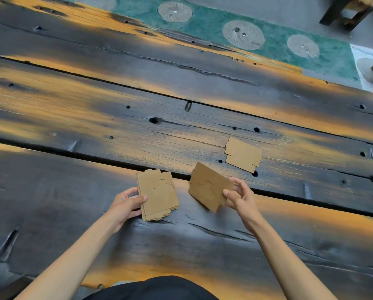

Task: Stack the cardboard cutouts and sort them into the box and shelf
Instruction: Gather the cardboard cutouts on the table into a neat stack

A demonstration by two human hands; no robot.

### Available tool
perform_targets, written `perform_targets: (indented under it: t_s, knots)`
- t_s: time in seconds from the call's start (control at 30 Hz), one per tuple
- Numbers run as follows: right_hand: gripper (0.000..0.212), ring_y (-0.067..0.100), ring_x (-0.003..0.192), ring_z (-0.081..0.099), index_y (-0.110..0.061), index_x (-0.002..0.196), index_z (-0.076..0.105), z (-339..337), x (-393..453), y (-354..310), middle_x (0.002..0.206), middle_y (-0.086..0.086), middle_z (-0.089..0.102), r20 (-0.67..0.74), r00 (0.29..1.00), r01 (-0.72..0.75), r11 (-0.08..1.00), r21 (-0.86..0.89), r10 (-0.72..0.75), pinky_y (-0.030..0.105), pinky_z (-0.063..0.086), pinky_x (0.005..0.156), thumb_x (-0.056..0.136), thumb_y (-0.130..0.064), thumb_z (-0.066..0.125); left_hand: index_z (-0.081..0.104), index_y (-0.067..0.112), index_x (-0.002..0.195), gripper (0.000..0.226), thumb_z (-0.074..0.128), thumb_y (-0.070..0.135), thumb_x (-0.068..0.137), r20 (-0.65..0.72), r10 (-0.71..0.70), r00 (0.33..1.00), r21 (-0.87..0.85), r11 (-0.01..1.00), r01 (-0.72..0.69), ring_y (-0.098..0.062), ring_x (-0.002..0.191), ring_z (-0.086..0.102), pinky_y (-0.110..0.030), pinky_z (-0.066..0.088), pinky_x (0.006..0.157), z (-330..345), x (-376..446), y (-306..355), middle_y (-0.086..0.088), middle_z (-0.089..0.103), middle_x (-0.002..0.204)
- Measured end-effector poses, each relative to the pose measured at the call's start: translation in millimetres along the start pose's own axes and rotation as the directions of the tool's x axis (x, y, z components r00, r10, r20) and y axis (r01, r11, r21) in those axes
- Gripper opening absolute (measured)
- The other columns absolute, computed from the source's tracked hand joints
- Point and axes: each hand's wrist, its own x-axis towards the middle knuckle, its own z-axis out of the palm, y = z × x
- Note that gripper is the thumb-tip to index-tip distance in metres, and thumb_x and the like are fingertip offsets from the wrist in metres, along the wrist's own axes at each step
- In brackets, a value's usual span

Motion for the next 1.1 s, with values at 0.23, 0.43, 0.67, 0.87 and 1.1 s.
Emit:
perform_targets:
  t_s: [0.23,0.43,0.67,0.87,1.1]
  knots:
    - [0.015,0.006,0.095,0.07,-0.029,0.108,0.076,-5.0,-9.1,-50.2,0.106,-0.007,0.078,0.001,0.99,0.143,0.989,-0.035,-0.143,0.022,0.057,0.076,0.097,-0.032,0.067,0.066,0.023,0.126,0.03,0.066,0.016,0.096,0.077,0.049,0.996,0.019,0.999,-0.051,-0.022,0.1,0.077,-0.035,0.062,0.078,15.1,-9.5,9.7,-0.007,0.081,0.107]
    - [0.014,-0.014,0.095,0.065,-0.034,0.105,0.078,26.2,-17.6,-65.1,0.098,-0.031,0.073,0.185,0.962,0.248,0.926,-0.285,-0.201,0.002,0.045,0.075,0.096,-0.03,0.068,0.06,0.018,0.136,0.042,0.069,0.018,0.095,0.24,0.056,0.969,0.04,0.997,-0.067,-0.03,0.111,0.073,-0.049,0.058,0.096,36.0,-26.4,19.7,-0.013,0.078,0.116]
    - [0.025,-0.006,0.107,0.061,-0.023,0.116,0.077,47.3,-24.6,-74.7,0.116,-0.014,0.073,0.352,0.902,0.411,0.748,-0.521,-0.25,0.005,0.041,0.085,0.097,-0.034,0.065,0.055,0.016,0.141,0.055,0.073,0.019,0.089,0.411,0.062,0.909,0.036,0.996,-0.084,-0.033,0.117,0.07,-0.056,0.057,0.096,60.2,-42.4,19.1,-0.017,0.075,0.122]
    - [0.024,-0.006,0.094,0.06,-0.027,0.115,0.077,47.0,-31.8,-72.0,0.113,-0.01,0.076,0.35,0.877,0.479,0.656,-0.584,-0.329,0.003,0.038,0.077,0.097,-0.036,0.065,0.052,0.014,0.142,0.065,0.078,0.017,0.082,0.457,0.033,0.889,0.017,0.999,-0.046,-0.029,0.109,0.074,-0.05,0.061,0.088,74.7,-48.7,9.3,-0.018,0.075,0.12]
    - [0.023,0.012,0.095,0.057,-0.025,0.115,0.077,37.3,-36.3,-56.7,0.1,-0.001,0.065,0.319,0.878,0.479,0.666,-0.571,-0.358,0.026,0.042,0.083,0.096,-0.033,0.068,0.054,0.016,0.139,0.06,0.078,0.015,0.083,0.467,0.011,0.884,-0.001,1.0,-0.012,-0.033,0.112,0.072,-0.051,0.061,0.088,93.5,-48.7,-3.3,-0.021,0.074,0.122]
